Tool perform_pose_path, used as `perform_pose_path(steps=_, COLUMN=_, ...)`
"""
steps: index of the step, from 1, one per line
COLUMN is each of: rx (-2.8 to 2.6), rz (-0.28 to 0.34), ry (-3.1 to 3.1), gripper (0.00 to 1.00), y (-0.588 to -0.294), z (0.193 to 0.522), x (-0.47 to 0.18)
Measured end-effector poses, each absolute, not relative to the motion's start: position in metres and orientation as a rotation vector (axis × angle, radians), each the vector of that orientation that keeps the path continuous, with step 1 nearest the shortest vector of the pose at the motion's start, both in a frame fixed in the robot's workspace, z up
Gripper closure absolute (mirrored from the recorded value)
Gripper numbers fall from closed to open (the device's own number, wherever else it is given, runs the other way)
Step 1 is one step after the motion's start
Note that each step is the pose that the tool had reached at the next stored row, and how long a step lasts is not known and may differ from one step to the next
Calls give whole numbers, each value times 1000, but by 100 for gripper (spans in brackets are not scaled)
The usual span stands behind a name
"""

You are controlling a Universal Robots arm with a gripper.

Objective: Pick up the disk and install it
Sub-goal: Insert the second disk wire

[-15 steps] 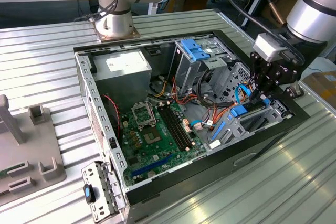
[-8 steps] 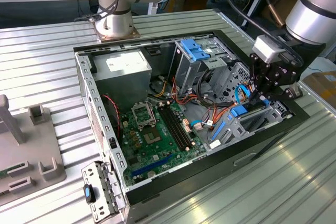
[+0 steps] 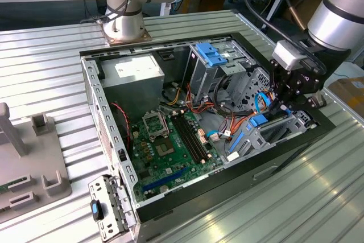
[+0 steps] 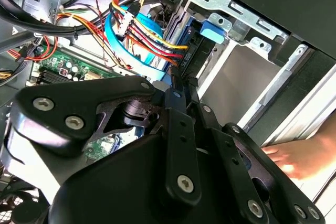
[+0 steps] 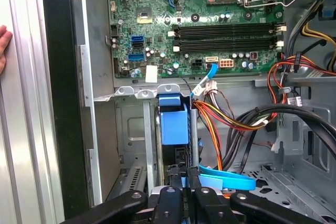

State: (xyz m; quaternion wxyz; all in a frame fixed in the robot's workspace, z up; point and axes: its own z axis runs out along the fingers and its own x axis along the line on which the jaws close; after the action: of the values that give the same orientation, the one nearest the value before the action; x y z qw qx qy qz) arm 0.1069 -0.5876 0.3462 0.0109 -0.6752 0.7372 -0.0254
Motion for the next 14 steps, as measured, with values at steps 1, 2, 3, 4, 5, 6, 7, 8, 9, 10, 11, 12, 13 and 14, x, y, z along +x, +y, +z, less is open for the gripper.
perform_pose_path(steps=1, rx=-2106, rz=-79, ry=2300, gripper=84, y=-588, z=346, x=107)
perform_pose_path(steps=2, rx=-2106, rz=-79, ry=2300, gripper=84, y=-588, z=344, x=107)
perform_pose_path(steps=3, rx=-2107, rz=-80, ry=2300, gripper=84, y=-588, z=344, x=107)
perform_pose_path(steps=4, rx=-2107, rz=-80, ry=2300, gripper=84, y=-588, z=344, x=107)
perform_pose_path(steps=5, rx=-2107, rz=-79, ry=2300, gripper=84, y=-588, z=343, x=107)
perform_pose_path(steps=6, rx=-2106, rz=-79, ry=2300, gripper=84, y=-588, z=343, x=107)
perform_pose_path(steps=7, rx=-2106, rz=-79, ry=2300, gripper=84, y=-588, z=342, x=107)
perform_pose_path(steps=8, rx=-2107, rz=-80, ry=2300, gripper=84, y=-588, z=342, x=107)
perform_pose_path(steps=9, rx=-2106, rz=-79, ry=2300, gripper=84, y=-588, z=342, x=107)
perform_pose_path(steps=10, rx=-2106, rz=-79, ry=2300, gripper=84, y=-588, z=342, x=107)
perform_pose_path(steps=11, rx=-2106, rz=-79, ry=2300, gripper=84, y=-588, z=342, x=107)
perform_pose_path(steps=12, rx=-2106, rz=-79, ry=2300, gripper=84, y=-588, z=341, x=107)
perform_pose_path(steps=13, rx=-2106, rz=-79, ry=2300, gripper=83, y=-588, z=341, x=107)
perform_pose_path(steps=14, rx=-2106, rz=-79, ry=2300, gripper=77, y=-588, z=341, x=107)
